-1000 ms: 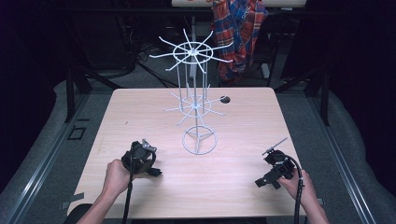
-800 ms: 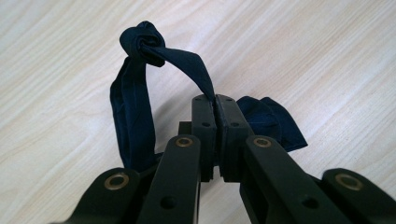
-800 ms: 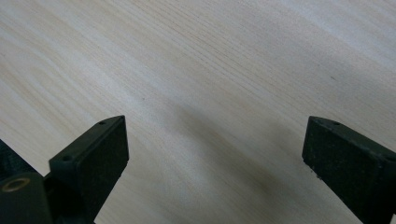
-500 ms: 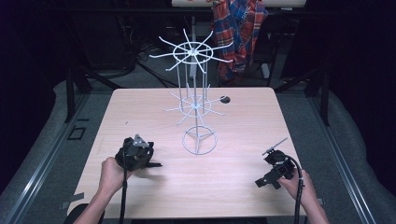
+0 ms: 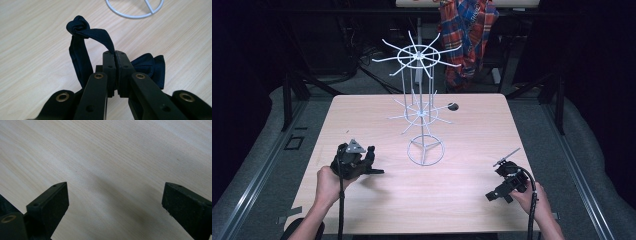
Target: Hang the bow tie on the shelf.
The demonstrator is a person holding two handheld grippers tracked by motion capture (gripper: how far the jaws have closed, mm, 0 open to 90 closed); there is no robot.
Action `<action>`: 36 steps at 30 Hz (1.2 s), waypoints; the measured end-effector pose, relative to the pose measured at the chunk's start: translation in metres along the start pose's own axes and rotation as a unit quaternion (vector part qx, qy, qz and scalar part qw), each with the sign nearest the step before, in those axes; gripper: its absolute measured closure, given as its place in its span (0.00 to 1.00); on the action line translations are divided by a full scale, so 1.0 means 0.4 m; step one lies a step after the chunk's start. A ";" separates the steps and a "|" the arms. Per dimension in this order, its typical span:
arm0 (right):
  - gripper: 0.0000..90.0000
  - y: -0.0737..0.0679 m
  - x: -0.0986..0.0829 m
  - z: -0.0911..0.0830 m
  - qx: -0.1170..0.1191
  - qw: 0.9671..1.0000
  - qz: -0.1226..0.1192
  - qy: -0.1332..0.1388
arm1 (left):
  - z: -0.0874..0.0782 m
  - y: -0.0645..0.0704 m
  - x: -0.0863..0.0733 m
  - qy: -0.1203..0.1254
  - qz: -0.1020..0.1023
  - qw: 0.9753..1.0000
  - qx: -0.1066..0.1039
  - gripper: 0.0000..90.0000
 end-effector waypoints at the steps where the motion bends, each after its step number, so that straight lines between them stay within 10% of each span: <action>1: 0.08 0.000 0.000 0.000 0.000 1.000 -0.001 0.000 | -0.002 -0.002 0.002 0.003 0.000 1.000 0.002 0.97; 36: 0.08 -0.001 0.003 0.000 -0.002 1.000 0.001 0.005 | -0.072 -0.045 0.089 0.104 0.000 0.995 0.004 0.97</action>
Point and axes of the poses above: each handheld gripper's, and its own axes: z roughly forward along the jaws, x roughly out of its top, y roughly to its right, the point moved 7 cm from there along z, roughly forward along the jaws, and after that the axes turned 7 degrees about z, right-handed, at the moved point
